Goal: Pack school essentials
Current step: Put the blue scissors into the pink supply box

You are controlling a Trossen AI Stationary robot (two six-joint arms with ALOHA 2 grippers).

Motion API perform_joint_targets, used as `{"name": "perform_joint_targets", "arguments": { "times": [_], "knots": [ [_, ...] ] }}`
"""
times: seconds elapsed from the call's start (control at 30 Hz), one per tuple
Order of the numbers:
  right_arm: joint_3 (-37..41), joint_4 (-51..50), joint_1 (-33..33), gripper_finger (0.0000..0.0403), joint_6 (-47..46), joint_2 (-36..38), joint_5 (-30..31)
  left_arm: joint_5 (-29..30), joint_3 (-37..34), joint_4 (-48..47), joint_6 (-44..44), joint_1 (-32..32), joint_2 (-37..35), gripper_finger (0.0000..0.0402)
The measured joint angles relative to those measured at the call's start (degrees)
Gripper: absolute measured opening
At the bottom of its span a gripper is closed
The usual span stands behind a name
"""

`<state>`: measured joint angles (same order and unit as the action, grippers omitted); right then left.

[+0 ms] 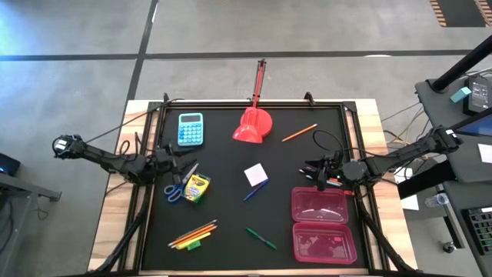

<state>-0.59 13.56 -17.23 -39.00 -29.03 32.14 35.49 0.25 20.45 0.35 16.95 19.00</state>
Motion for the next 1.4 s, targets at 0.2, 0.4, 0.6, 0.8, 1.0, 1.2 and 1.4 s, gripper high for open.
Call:
{"name": "perform_joint_targets", "arguments": {
  "times": [0.2,0.4,0.6,0.8,1.0,1.2,1.4],
  "knots": [
    [-0.01,0.0,-0.01,0.0217,0.0,-0.01,0.0,-17.17,0.0,4.02,-0.14,0.0,0.37,0.0169],
    [-0.01,0.0,0.01,0.0217,0.0,-0.01,0.0,-26.57,0.0,9.02,-3.53,0.02,0.41,0.0169],
    [0.01,0.0,0.0,0.0217,0.0,0.0,0.0,-27.42,-0.01,14.06,-10.36,0.02,0.23,0.0169],
    [-0.01,0.0,0.01,0.0217,0.0,-0.01,0.0,-28.62,0.0,13.68,-10.49,0.02,1.47,0.0169],
    [-0.01,0.0,-0.01,0.0217,0.0,0.01,0.0,-29.81,0.0,13.89,-10.48,0.02,1.98,0.0169],
    [-0.01,0.0,0.0,0.0217,0.0,0.01,0.0,-28.0,1.16,10.57,-10.65,0.02,4.26,0.0169],
    [0.0,0.0,0.01,0.0217,0.0,0.0,-0.02,-27.02,9.53,-0.45,-10.56,0.0,11.14,0.0169]
  ]
}}
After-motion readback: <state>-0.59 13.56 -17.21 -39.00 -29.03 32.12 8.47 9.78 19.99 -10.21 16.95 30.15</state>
